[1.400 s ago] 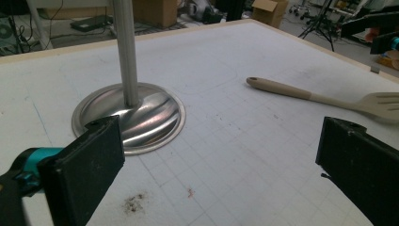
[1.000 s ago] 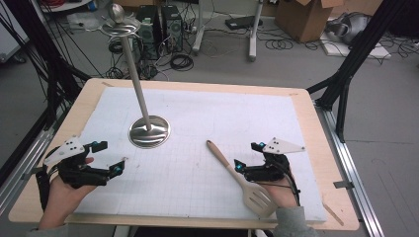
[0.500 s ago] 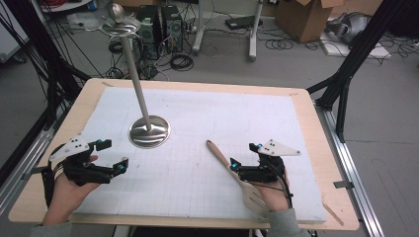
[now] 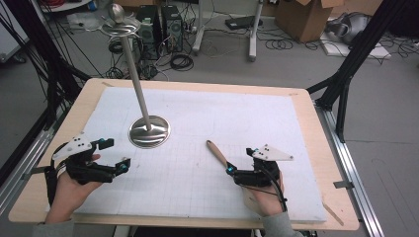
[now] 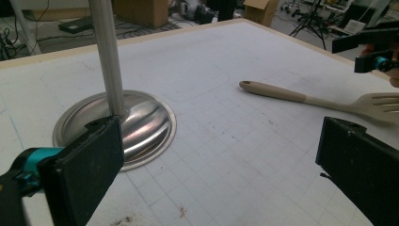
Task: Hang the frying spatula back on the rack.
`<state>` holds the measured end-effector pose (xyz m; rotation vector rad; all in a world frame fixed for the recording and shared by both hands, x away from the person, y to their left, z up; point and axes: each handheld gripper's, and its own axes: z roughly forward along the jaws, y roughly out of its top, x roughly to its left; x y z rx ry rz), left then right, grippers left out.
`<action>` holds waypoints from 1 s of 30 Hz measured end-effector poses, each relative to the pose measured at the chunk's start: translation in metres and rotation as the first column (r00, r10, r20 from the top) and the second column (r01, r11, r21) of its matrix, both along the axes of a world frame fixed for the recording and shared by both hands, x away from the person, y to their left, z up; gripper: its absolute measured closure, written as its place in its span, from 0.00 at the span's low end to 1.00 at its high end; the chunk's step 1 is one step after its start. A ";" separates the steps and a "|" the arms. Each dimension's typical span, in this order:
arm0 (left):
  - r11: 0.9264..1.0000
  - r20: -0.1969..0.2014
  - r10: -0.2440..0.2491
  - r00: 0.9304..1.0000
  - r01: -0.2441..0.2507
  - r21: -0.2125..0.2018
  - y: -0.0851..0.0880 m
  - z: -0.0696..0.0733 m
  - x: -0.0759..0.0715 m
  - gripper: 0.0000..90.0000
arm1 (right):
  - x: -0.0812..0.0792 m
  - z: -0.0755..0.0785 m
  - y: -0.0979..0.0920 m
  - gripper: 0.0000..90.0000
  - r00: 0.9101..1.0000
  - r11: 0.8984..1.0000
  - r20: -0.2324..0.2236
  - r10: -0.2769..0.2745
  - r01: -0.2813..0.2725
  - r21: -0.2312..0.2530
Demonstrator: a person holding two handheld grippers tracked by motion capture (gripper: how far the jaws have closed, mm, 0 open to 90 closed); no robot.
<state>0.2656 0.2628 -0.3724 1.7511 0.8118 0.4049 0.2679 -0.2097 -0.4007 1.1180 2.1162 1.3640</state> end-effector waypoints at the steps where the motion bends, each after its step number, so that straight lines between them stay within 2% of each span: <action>1: 1.000 -0.001 0.000 1.000 0.000 0.000 0.000 0.000 0.001 0.02 | 0.000 -0.001 0.001 0.15 1.000 1.000 0.000 -0.002 0.002 -0.007; 9: 1.000 -0.007 -0.012 1.000 0.012 0.001 -0.003 -0.002 0.004 0.02 | 0.002 -0.013 0.004 0.15 1.000 0.999 -0.027 -0.011 0.010 -0.038; 19: 1.000 -0.010 -0.018 1.000 0.018 0.006 -0.006 -0.003 0.005 0.02 | 0.001 -0.014 0.003 0.15 0.999 1.000 -0.027 -0.021 0.021 -0.024; 27: 1.000 -0.009 -0.018 1.000 0.018 -0.002 -0.006 -0.002 0.006 0.02 | 0.003 -0.020 0.004 0.15 0.999 0.998 -0.033 -0.024 0.022 -0.054; 30: 1.000 -0.008 -0.021 1.000 0.021 0.001 -0.006 -0.003 0.006 0.02 | 0.003 -0.022 0.002 0.15 0.999 0.998 -0.039 -0.035 0.033 -0.051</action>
